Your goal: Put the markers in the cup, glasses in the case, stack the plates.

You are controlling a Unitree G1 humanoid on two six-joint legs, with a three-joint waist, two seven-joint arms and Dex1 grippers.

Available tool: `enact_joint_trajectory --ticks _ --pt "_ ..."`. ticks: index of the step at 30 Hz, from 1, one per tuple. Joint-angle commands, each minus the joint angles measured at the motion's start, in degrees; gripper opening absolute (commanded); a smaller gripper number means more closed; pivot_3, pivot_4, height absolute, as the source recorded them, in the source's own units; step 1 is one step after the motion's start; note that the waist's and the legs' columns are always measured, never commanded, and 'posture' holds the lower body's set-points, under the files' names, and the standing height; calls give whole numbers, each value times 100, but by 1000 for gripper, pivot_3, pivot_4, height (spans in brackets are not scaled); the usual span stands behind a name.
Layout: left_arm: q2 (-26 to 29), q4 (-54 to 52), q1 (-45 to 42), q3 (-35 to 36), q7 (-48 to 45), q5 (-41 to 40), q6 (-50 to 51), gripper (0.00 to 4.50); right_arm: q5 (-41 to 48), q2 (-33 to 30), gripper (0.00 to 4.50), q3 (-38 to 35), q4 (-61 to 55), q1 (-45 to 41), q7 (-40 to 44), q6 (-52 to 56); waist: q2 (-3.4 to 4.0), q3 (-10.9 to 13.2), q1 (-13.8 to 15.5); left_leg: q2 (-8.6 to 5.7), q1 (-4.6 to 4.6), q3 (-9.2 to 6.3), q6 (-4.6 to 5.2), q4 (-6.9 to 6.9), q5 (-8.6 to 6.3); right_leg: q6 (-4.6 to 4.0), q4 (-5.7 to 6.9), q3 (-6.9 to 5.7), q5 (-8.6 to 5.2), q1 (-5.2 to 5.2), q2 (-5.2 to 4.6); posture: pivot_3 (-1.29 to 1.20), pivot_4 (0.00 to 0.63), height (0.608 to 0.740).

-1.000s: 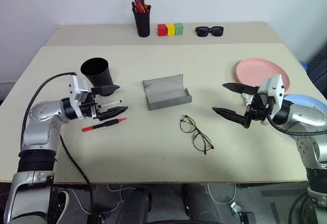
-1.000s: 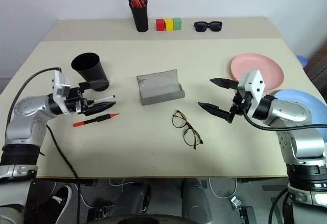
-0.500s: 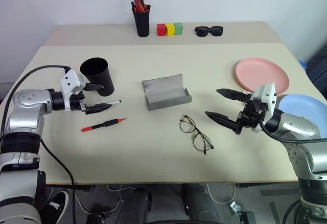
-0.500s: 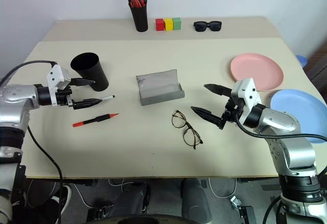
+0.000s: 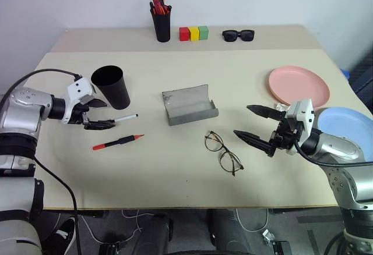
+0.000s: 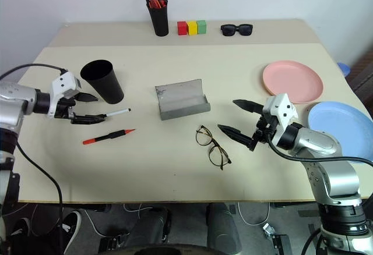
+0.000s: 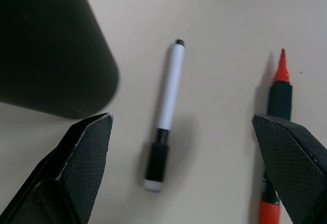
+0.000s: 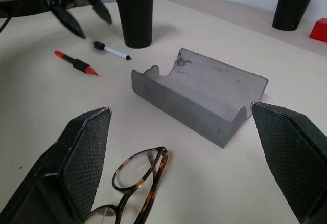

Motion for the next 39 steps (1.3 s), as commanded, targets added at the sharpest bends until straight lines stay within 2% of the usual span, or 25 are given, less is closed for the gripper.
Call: enact_joint_trajectory --ticks 1,7,17,27,30,36,39 --pt "148 236 -77 -39 -15 192 -255 4500 53 17 4471 -93 -190 -29 -39 -104 1 0 -14 0 0 0 0 0 0 0 0 0 0 0 0 0 150 740" --pt "128 690 -133 -241 82 548 -678 4500 38 -7 4471 -69 -174 -62 -57 -81 0 0 11 0 -2 0 0 0 0 0 1 0 0 0 0 0 150 740" --pt "-356 1649 -851 -466 189 949 -774 4500 57 -76 4471 -62 -206 -179 -52 -11 -2 -1 21 -1 -3 -1 1 6 0 1 2 -2 0 2 0 0 150 740" --pt "-491 1902 -854 -538 145 1141 -835 4500 68 -158 4471 -189 -255 -110 -98 13 -3 0 8 -1 -3 -1 2 6 -1 1 3 -2 0 1 0 0 150 740" --pt "-529 1980 -830 -560 279 1209 -826 3749 75 -184 4500 -215 -256 -118 -116 22 -3 0 11 -1 -3 -1 2 6 -1 1 3 -2 0 1 0 0 150 740" --pt "-571 1860 -587 -625 135 1247 -681 776 122 -262 4500 -262 -310 -130 -144 74 0 -2 11 -1 0 -1 2 6 -1 1 5 -2 0 2 0 0 150 740" --pt "-529 1764 -488 -644 89 1269 -648 776 125 -294 4500 -268 -328 -109 -142 87 4 -5 11 -1 2 -1 2 6 -1 1 7 -1 0 3 -1 0 150 740"
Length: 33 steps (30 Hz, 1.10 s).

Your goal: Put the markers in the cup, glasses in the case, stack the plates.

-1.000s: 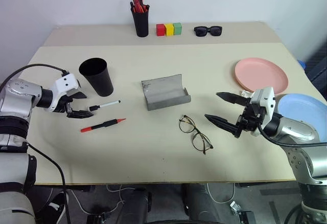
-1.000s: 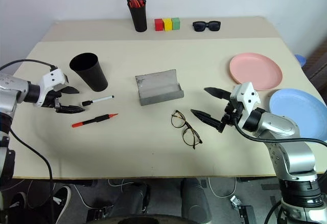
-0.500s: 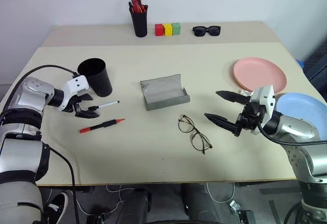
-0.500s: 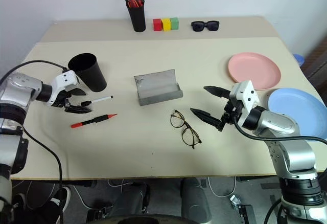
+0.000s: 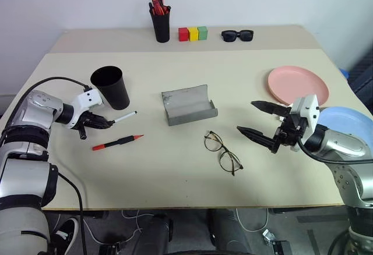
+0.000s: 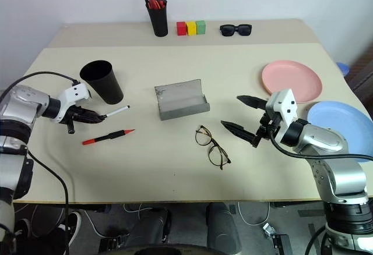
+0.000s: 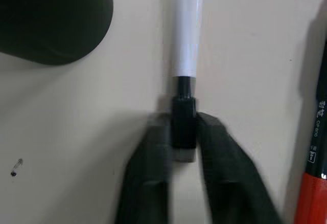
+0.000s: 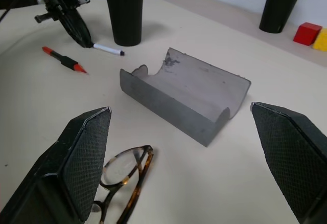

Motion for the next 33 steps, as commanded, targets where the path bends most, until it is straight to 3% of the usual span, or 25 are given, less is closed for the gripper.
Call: enact_joint_trajectory --ticks 1,7,14,17,22,33 --pt "30 -64 201 -96 -67 108 116 776 123 -78 4500 -158 -268 -19 3 22 1 -1 -1 0 1 0 0 0 0 0 1 0 0 1 0 0 150 740" --pt "124 -212 215 -79 -20 128 152 776 131 -89 4500 -149 -252 -45 32 72 1 -1 -5 0 2 0 0 0 0 0 2 0 0 1 0 0 150 740" --pt "300 -817 235 14 -738 -135 603 776 121 -95 4500 -99 -181 -140 76 123 0 0 -21 0 -1 0 0 0 0 0 1 0 0 0 0 0 150 740" --pt "367 -1198 358 54 -957 -221 703 16 100 -88 4500 -94 -163 -148 100 124 -2 1 -8 0 -2 0 0 1 0 0 1 0 0 0 0 0 150 740" --pt "308 -1451 414 191 -715 -331 702 16 81 -67 4500 -81 -140 -175 111 127 -3 1 5 0 -2 0 0 1 0 0 1 0 0 0 0 0 150 740" --pt "-126 -2754 628 928 -1130 -1792 843 16 42 -28 4500 -63 -89 -210 115 79 -3 1 -2 0 -4 -1 0 3 0 0 0 0 0 0 -2 0 150 740"
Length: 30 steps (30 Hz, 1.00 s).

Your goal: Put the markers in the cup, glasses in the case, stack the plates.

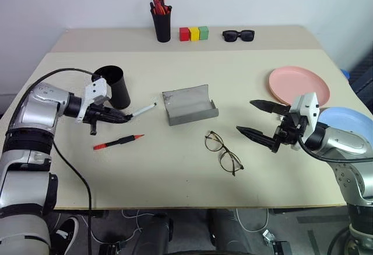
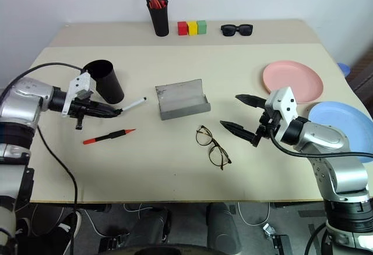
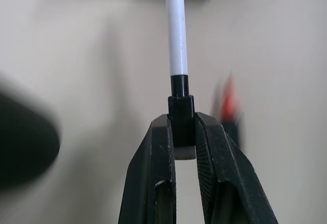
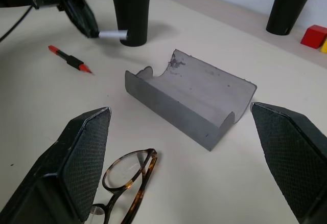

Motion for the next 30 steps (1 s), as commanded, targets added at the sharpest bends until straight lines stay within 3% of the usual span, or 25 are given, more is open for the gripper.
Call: enact_joint_trajectory --ticks 1,11,14,21,26,30 --pt "-47 -429 52 354 101 -421 -146 16 40 7 4500 -64 -44 -87 5 -98 0 0 -17 0 1 0 0 -1 0 0 0 0 0 0 0 0 150 740" --pt "-698 -654 -146 1314 1104 -1319 -897 16 538 16 4500 -306 -118 -140 102 65 -1 0 7 0 0 0 0 1 0 0 -2 0 0 0 -2 0 150 740" --pt "-795 -551 -315 1516 1572 -1499 -490 16 856 104 4500 -409 -175 -199 17 156 -1 0 12 0 1 -1 -1 1 0 0 -1 0 0 0 -2 0 150 740" --pt "-944 0 -847 2228 2768 -1753 -1009 16 1630 243 4500 -626 -385 -387 -172 469 -1 0 11 0 1 -2 -1 1 1 0 -1 0 1 -1 -2 0 150 740" --pt "-955 734 -1054 2334 3544 -1431 -2057 16 1526 188 4500 -523 -330 -452 -155 450 -1 0 20 -1 2 -2 -2 1 1 0 -2 0 1 -1 -3 0 150 740" --pt "-1008 1123 -1103 2413 3659 -1552 -2145 16 1437 172 4500 -474 -299 -456 -132 424 -2 0 23 -2 0 -2 -2 1 1 1 -2 0 1 -1 -3 0 150 740"
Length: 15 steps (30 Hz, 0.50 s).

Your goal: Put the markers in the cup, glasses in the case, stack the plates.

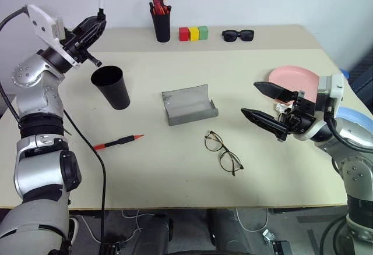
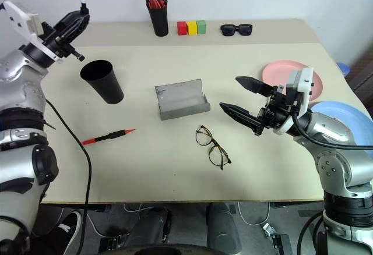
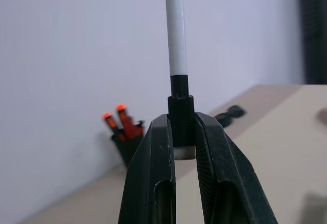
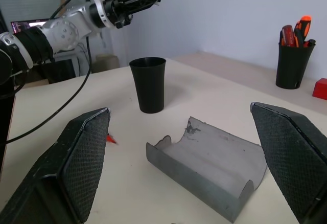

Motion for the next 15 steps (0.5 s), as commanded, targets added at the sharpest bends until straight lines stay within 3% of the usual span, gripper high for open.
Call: enact_joint_trajectory --ticks 1,15 --pt "21 176 -142 165 172 -72 -244 16 -21 -49 4500 -35 -110 -50 18 -58 0 0 -2 0 0 0 0 0 0 0 0 0 0 0 0 0 150 740" --pt "-82 -66 893 234 744 -57 -874 16 -200 -76 4500 -88 -16 -46 49 -105 0 0 3 0 -1 0 0 -1 0 1 0 1 1 -2 0 0 150 740"
